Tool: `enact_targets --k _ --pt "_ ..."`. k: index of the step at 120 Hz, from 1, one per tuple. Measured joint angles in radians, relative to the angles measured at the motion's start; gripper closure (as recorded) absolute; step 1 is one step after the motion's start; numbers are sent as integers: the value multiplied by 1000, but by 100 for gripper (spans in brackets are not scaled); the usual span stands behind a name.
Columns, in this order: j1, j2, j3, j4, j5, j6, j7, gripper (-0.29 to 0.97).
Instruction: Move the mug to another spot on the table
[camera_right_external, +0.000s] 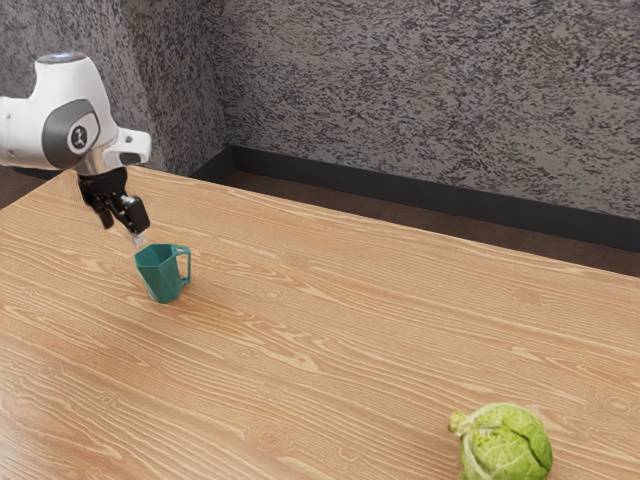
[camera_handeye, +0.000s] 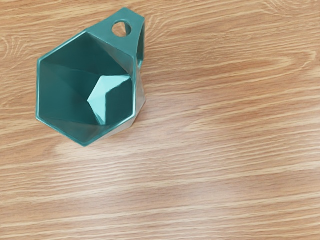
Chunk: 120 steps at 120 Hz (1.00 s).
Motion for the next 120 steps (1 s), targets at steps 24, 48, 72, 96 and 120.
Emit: enact_targets --k 24,48,72,96,120 --pt "-75 138 -10 105 -18 -10 139 2" --pt "-69 224 -11 157 -29 -16 241 2" --pt "-34 340 -10 270 -54 -13 316 2" --pt "-9 441 -9 367 -81 -12 370 2" --pt "25 513 -16 439 -129 -14 423 2"
